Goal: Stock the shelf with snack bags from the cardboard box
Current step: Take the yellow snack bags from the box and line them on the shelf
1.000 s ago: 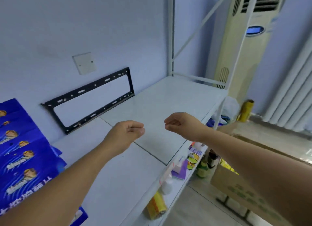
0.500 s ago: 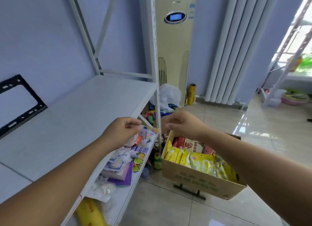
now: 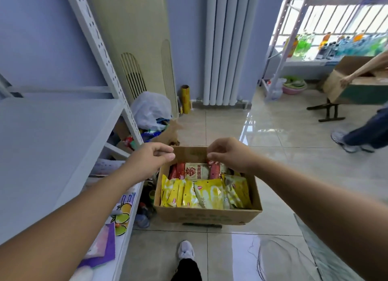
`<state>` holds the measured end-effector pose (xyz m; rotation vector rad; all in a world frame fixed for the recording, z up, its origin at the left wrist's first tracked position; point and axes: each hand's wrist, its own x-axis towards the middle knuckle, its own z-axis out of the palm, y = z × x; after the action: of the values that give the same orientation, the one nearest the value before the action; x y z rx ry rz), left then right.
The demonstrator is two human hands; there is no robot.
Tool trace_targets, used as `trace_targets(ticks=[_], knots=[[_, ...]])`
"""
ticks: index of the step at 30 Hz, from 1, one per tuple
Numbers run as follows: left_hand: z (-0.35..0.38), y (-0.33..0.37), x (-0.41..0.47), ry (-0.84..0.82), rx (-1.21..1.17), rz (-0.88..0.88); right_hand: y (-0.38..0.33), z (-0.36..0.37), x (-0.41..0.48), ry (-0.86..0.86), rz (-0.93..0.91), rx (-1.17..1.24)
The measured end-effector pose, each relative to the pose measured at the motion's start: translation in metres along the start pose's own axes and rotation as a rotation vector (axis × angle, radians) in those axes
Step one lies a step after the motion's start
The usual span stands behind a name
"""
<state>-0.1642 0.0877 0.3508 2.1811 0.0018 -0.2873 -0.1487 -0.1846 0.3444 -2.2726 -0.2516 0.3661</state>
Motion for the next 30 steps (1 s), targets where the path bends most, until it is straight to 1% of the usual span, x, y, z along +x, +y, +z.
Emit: trace_targets(ticks=[5,10,14,21,25,30], knots=[[0.02,-0.013,0.072,-0.092,-0.033,-0.023,0.03,-0.01,0.052,0.009,0.099,-0.035],[0.03,-0.039,0.135,-0.16,-0.055,-0.082,0.061,-0.002,0.098,0.012,0.207,0.031],[0.042,-0.058,0.17,-0.215,-0.038,-0.125,0.088,0.014,0.124,-0.005,0.267,0.061],[0.079,-0.11,0.206,-0.277,-0.043,-0.261,0.151,0.051,0.163,-0.072,0.388,0.098],[0.104,-0.154,0.22,-0.29,-0.028,-0.37,0.191,0.078,0.184,-0.121,0.46,0.123],[0.145,-0.208,0.234,-0.303,-0.014,-0.454,0.247,0.115,0.2,-0.164,0.55,0.135]])
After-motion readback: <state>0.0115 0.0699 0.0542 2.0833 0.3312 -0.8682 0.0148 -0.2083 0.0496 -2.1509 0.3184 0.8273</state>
